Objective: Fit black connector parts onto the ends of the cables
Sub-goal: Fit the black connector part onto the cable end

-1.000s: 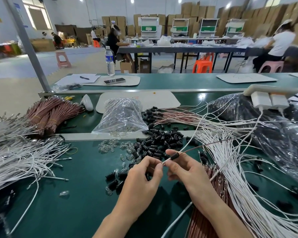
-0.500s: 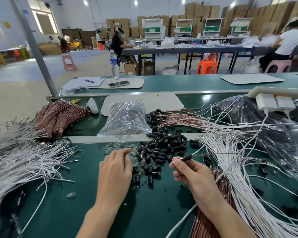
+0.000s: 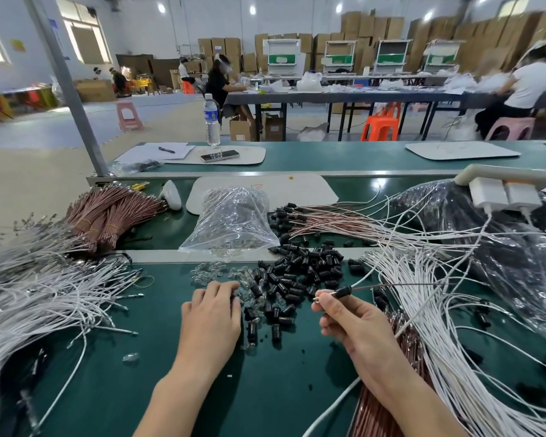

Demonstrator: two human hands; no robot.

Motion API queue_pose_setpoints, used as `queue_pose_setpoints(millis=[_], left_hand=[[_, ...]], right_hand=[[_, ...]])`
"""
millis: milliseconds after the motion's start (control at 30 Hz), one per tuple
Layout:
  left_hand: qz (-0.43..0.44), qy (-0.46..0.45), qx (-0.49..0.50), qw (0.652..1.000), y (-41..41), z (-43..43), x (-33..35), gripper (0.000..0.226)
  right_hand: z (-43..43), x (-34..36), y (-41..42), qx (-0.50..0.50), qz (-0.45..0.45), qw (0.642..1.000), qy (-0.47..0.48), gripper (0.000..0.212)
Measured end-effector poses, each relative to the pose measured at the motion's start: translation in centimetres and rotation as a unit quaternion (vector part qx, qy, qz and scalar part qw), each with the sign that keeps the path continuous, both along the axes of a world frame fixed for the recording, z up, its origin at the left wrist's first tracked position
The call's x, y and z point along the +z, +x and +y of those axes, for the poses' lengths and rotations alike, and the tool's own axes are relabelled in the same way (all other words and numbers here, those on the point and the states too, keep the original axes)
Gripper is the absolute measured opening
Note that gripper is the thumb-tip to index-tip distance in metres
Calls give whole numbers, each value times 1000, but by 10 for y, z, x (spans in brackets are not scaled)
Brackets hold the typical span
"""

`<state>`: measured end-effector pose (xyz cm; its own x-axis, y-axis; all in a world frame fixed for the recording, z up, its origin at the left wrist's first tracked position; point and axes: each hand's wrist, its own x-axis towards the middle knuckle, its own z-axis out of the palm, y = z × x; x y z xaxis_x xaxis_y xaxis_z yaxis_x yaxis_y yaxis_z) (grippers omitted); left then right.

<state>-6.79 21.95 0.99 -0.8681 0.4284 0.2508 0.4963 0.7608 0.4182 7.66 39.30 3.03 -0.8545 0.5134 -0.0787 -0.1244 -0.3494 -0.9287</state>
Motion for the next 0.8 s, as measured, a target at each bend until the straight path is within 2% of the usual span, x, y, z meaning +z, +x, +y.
queue_pose_setpoints(millis=[100, 333, 433, 600, 700, 800], left_hand=[[12, -22, 13, 1000, 2, 3, -1, 32], [10, 2, 13, 1000, 6, 3, 0, 13], [38, 71, -11, 997, 10, 3, 6, 5], [-16, 270, -128, 954, 28, 12, 16, 24], [-35, 267, -174, 947, 40, 22, 9, 30], [-64, 295, -201, 932, 50, 29, 7, 21]], right_hand=[[1, 0, -1, 1, -2, 1000, -4, 36], [3, -1, -3, -2, -3, 1000, -20, 35], [5, -1, -4, -1, -3, 999, -34, 34], [5, 1, -4, 0, -4, 998, -66, 33], [2, 1, -6, -1, -8, 998, -67, 29], [0, 1, -8, -4, -9, 998, -67, 33]])
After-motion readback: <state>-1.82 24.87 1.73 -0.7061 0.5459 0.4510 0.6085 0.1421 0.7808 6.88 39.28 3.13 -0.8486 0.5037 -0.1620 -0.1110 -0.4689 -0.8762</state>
